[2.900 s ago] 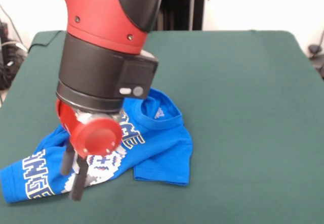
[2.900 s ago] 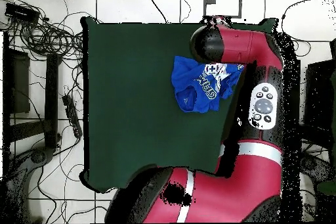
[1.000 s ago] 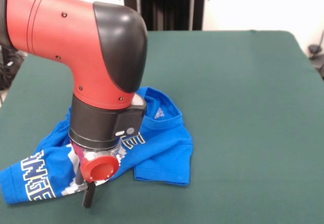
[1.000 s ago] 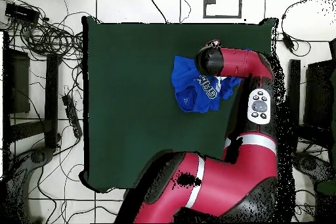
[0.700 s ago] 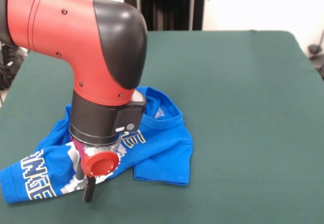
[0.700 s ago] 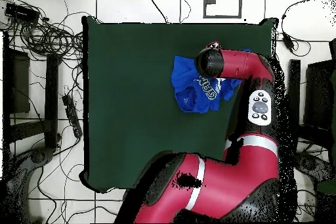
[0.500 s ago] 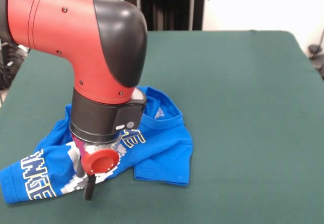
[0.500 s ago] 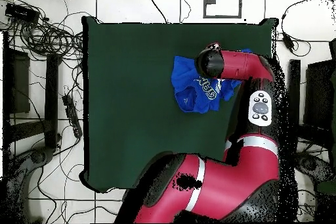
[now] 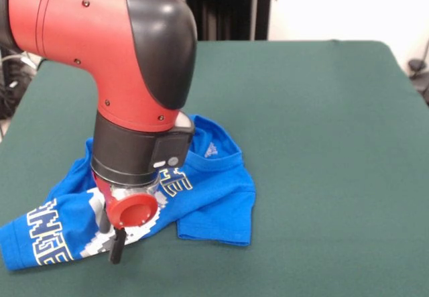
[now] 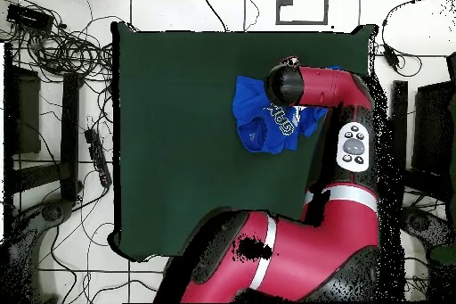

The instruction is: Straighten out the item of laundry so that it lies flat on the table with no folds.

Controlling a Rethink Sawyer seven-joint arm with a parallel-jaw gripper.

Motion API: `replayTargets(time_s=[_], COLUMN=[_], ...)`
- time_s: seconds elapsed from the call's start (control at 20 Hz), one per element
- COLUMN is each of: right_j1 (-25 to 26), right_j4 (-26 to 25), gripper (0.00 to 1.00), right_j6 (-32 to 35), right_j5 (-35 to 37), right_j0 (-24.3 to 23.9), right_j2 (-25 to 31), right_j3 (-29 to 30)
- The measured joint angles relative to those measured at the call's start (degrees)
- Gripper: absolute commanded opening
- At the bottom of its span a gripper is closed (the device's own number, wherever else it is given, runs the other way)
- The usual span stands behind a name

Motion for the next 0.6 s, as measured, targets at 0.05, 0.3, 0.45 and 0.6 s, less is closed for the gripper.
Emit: replayTargets(time_s=[0.05, 0.3, 0.45, 0.6], right_j1=[-0.02, 0.02, -0.06, -0.26], right_j4=[0.00, 0.00, 0.00, 0.00], gripper=[1.00, 1.00, 1.00, 1.00], right_j6=[0.00, 0.00, 0.00, 0.00], right_j5=[0.00, 0.00, 0.01, 0.36], right_j0=[0.06, 0.50, 0.90, 1.57], right_j2=[-0.08, -1.04, -1.46, -1.48], right_j3=[0.00, 0.01, 0.01, -0.09])
